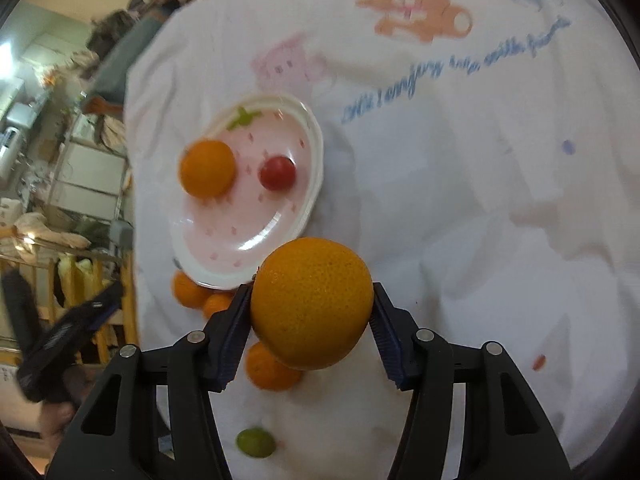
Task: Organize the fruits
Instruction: 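Grasp the large orange with the right gripper while the left grasps a tangerine, then carry the large orange onto the plate and open right gripper while left places tangerine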
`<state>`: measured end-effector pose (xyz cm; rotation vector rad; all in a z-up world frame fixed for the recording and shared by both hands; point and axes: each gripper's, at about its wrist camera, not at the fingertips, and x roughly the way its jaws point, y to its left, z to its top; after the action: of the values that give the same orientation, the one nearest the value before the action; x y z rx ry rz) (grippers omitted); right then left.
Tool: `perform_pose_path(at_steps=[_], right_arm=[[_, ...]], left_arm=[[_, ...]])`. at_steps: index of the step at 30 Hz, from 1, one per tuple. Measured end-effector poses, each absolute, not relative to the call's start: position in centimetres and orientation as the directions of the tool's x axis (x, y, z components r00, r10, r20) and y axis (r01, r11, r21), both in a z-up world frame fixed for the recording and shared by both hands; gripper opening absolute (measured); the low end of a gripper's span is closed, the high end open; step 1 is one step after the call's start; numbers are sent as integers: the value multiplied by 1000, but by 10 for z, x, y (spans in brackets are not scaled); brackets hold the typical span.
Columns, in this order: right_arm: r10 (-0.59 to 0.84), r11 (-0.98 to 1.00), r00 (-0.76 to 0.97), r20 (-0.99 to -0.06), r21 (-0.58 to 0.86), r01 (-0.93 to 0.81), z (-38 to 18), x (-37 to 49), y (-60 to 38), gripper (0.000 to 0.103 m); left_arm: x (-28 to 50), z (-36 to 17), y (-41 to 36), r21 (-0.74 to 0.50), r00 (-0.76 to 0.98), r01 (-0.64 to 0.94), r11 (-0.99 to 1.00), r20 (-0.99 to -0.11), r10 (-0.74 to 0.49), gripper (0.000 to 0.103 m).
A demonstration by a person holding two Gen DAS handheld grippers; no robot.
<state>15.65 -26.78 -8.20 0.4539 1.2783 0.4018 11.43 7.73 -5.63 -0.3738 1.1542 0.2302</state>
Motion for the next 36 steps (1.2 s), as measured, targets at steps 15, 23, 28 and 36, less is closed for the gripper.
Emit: perform_pose_path(at_steps=[15,23,28,36], right_arm=[[584,799,267,-767,601,-21,-70,151,-278,59],[585,795,263,-767,607,1,-75,154,-281,59],[585,797,256,-770,603,-8,-76,155,-277,59],[588,796,265,-764,605,-23,-68,153,-274,59]], left_arm=[[141,-90,17,-169,246,-136,976,-960,-132,62],[157,-115,-4,-173,185,-111,979,-971,-151,51],[159,-116,-2,-164,188,-106,981,-972,-142,39],[142,-101,4,-168,214,-103,980,-966,-143,38]])
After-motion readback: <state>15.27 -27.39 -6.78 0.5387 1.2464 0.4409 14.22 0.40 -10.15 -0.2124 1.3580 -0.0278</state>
